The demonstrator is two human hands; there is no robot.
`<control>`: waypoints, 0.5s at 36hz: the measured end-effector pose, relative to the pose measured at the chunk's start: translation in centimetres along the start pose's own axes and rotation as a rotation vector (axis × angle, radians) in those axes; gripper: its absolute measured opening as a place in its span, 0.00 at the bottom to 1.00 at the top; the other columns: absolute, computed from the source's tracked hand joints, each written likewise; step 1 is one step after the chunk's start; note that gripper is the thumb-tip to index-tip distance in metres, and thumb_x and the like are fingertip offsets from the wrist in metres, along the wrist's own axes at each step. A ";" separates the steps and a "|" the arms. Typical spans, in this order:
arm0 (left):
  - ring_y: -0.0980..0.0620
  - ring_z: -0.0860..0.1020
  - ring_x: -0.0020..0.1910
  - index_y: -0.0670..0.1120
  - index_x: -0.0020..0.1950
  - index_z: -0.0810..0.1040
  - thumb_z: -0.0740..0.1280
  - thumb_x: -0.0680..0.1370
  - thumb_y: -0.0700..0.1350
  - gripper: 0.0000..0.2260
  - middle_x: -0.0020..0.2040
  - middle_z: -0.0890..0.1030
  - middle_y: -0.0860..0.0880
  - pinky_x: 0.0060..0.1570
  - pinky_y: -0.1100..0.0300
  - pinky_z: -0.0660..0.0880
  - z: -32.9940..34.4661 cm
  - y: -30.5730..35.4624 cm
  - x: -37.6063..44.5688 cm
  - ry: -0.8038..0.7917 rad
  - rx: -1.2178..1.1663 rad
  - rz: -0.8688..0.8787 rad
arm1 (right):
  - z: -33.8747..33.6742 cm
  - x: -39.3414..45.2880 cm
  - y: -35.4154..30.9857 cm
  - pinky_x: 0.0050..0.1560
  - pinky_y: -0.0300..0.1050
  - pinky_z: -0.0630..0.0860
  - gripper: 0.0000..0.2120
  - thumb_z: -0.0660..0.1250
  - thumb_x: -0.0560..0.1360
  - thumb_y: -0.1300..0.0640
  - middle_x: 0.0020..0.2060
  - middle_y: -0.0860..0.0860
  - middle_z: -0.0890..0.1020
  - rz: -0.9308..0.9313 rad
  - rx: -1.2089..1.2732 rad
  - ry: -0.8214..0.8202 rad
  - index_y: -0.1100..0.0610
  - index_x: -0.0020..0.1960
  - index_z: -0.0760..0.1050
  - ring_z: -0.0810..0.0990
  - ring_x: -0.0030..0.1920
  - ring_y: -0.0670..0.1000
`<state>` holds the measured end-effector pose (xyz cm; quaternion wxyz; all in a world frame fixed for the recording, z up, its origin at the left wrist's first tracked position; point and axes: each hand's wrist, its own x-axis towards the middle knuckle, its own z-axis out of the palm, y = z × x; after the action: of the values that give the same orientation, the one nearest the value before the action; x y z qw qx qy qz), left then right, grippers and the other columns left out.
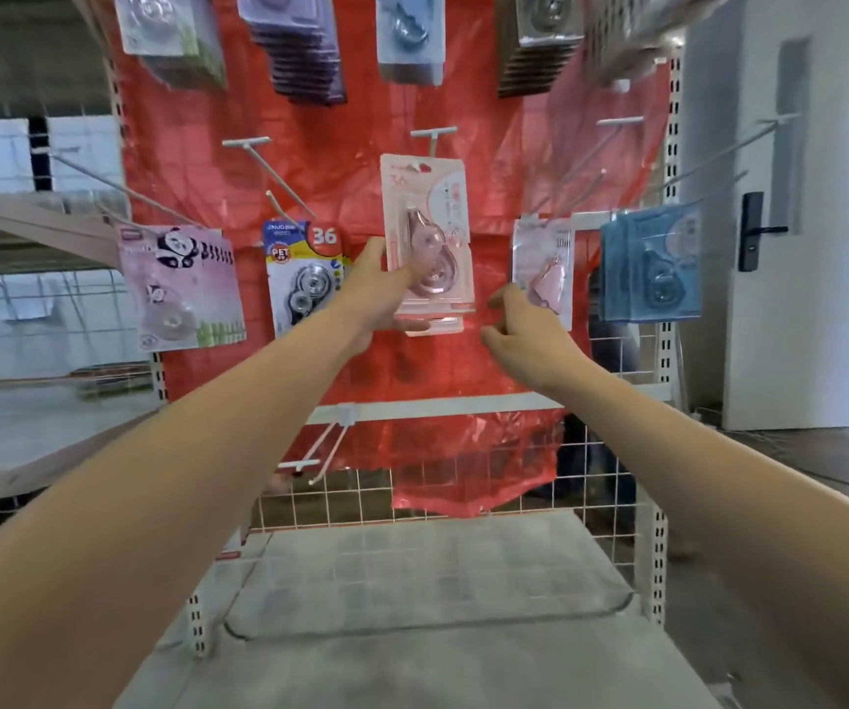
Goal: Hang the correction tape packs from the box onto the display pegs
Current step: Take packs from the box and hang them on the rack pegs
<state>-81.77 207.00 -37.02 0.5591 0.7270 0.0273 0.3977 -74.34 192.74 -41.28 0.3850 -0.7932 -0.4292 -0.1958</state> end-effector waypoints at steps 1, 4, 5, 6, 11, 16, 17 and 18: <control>0.45 0.77 0.59 0.51 0.51 0.70 0.67 0.78 0.46 0.07 0.65 0.74 0.44 0.29 0.59 0.79 0.0 -0.1 0.2 0.000 0.004 -0.007 | 0.1 0.3 0.0 0.46 0.53 0.74 0.16 0.57 0.80 0.60 0.46 0.59 0.77 0.003 -0.004 0.001 0.63 0.66 0.64 0.77 0.47 0.59; 0.45 0.77 0.59 0.49 0.58 0.69 0.67 0.79 0.45 0.11 0.64 0.75 0.46 0.29 0.59 0.79 0.0 -0.7 0.5 -0.004 0.028 -0.027 | 0.5 0.9 0.1 0.50 0.58 0.75 0.16 0.57 0.79 0.60 0.48 0.62 0.79 -0.001 -0.009 0.006 0.63 0.66 0.64 0.78 0.49 0.62; 0.45 0.78 0.58 0.49 0.59 0.69 0.67 0.79 0.45 0.11 0.63 0.75 0.46 0.29 0.59 0.79 0.0 -1.0 0.5 -0.006 0.043 -0.030 | 0.7 1.0 0.1 0.50 0.57 0.76 0.16 0.57 0.79 0.61 0.47 0.62 0.78 -0.001 -0.008 0.013 0.63 0.66 0.64 0.78 0.48 0.61; 0.45 0.78 0.57 0.49 0.59 0.69 0.66 0.79 0.44 0.11 0.63 0.75 0.46 0.28 0.59 0.79 -0.1 -1.2 0.6 -0.010 0.061 -0.033 | 0.9 1.1 0.2 0.49 0.56 0.75 0.16 0.57 0.79 0.61 0.47 0.61 0.78 -0.001 -0.008 0.022 0.63 0.66 0.64 0.78 0.48 0.61; 0.50 0.77 0.52 0.47 0.59 0.68 0.66 0.79 0.45 0.11 0.60 0.74 0.46 0.29 0.58 0.80 0.1 -1.9 0.7 -0.012 0.085 -0.023 | 1.6 1.9 0.8 0.46 0.52 0.74 0.17 0.57 0.79 0.61 0.47 0.61 0.79 0.011 -0.003 0.056 0.63 0.66 0.63 0.78 0.48 0.61; 0.45 0.76 0.59 0.45 0.59 0.68 0.67 0.79 0.46 0.12 0.63 0.73 0.45 0.30 0.56 0.81 0.2 -2.7 2.0 0.021 0.111 -0.063 | 2.1 2.7 1.5 0.48 0.55 0.76 0.16 0.57 0.78 0.61 0.47 0.62 0.78 0.032 -0.030 0.046 0.64 0.65 0.63 0.78 0.49 0.61; 0.45 0.76 0.59 0.45 0.59 0.68 0.67 0.79 0.46 0.13 0.62 0.73 0.45 0.31 0.55 0.81 0.3 -3.1 2.5 0.039 0.126 -0.074 | 2.4 2.8 1.7 0.49 0.56 0.76 0.16 0.58 0.78 0.61 0.49 0.62 0.79 0.038 -0.042 0.042 0.64 0.65 0.63 0.78 0.50 0.62; 0.45 0.76 0.58 0.43 0.59 0.68 0.67 0.78 0.46 0.14 0.62 0.73 0.45 0.32 0.54 0.82 0.3 -3.5 3.0 0.060 0.151 -0.084 | 2.6 3.0 1.9 0.49 0.56 0.76 0.16 0.58 0.78 0.61 0.50 0.63 0.79 0.043 -0.055 0.035 0.63 0.65 0.63 0.78 0.50 0.62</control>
<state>-78.13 209.55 -38.29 0.5176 0.7532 0.1044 0.3923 -71.15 195.71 -41.85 0.3747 -0.8089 -0.3999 -0.2130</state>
